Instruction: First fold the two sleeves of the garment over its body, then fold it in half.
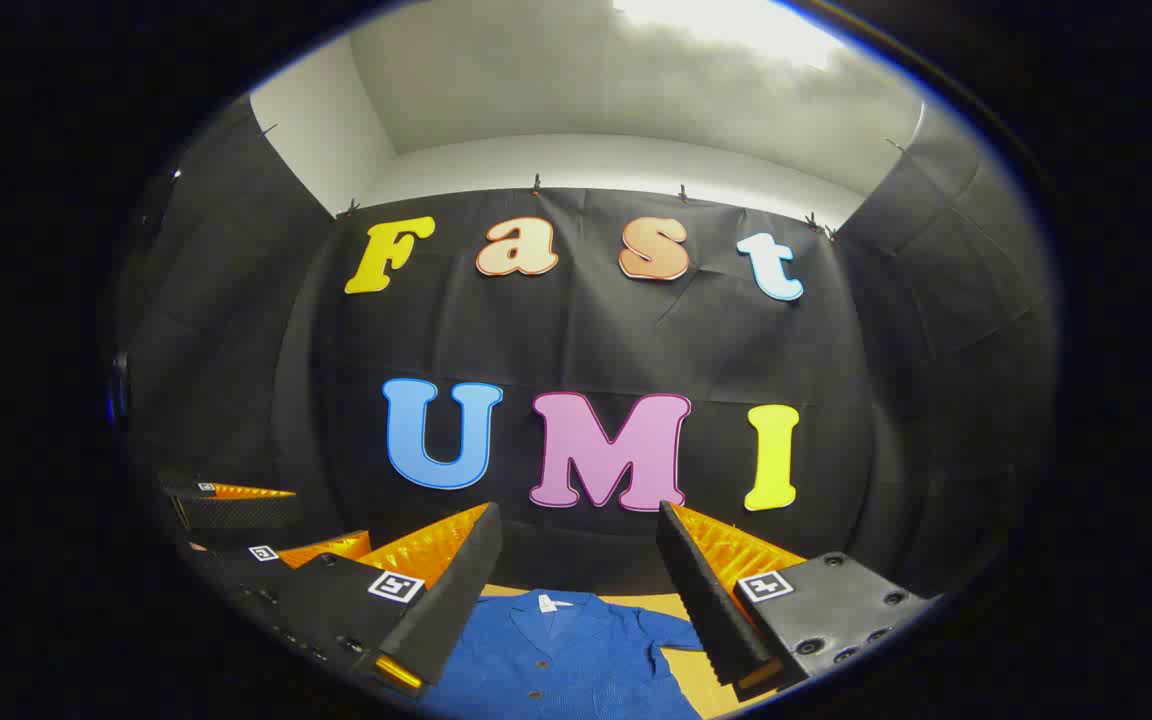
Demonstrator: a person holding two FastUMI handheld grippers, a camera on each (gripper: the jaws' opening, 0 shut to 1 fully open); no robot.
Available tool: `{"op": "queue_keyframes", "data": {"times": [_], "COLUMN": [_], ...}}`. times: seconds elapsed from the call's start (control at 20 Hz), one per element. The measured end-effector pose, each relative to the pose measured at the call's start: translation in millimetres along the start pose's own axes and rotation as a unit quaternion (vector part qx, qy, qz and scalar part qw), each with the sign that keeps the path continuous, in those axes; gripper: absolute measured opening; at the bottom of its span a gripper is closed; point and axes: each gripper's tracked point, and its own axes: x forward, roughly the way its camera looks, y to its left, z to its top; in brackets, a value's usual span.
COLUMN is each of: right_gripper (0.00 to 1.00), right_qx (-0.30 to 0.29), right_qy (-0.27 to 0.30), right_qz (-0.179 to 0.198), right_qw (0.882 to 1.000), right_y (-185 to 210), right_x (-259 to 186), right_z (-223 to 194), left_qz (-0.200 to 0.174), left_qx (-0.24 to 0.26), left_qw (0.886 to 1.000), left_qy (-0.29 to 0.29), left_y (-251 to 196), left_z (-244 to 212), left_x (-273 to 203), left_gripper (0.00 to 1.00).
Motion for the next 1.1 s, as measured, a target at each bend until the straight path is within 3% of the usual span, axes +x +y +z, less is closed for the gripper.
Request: {"op": "queue_keyframes", "data": {"times": [0.65,1.1], "right_gripper": [0.98,0.95], "right_qx": [-0.003,-0.013], "right_qy": [-0.008,-0.026], "right_qz": [0.031,0.007], "right_qw": [0.999,1.0], "right_y": [10,-7], "right_x": [19,5], "right_z": [2,13], "left_qz": [0.008,0.038], "left_qx": [-0.004,-0.018], "left_qw": [1.0,0.998], "left_qy": [-0.009,-0.038], "left_y": [19,25], "left_z": [7,19], "left_x": [17,6], "left_gripper": [0.83,0.83]}}
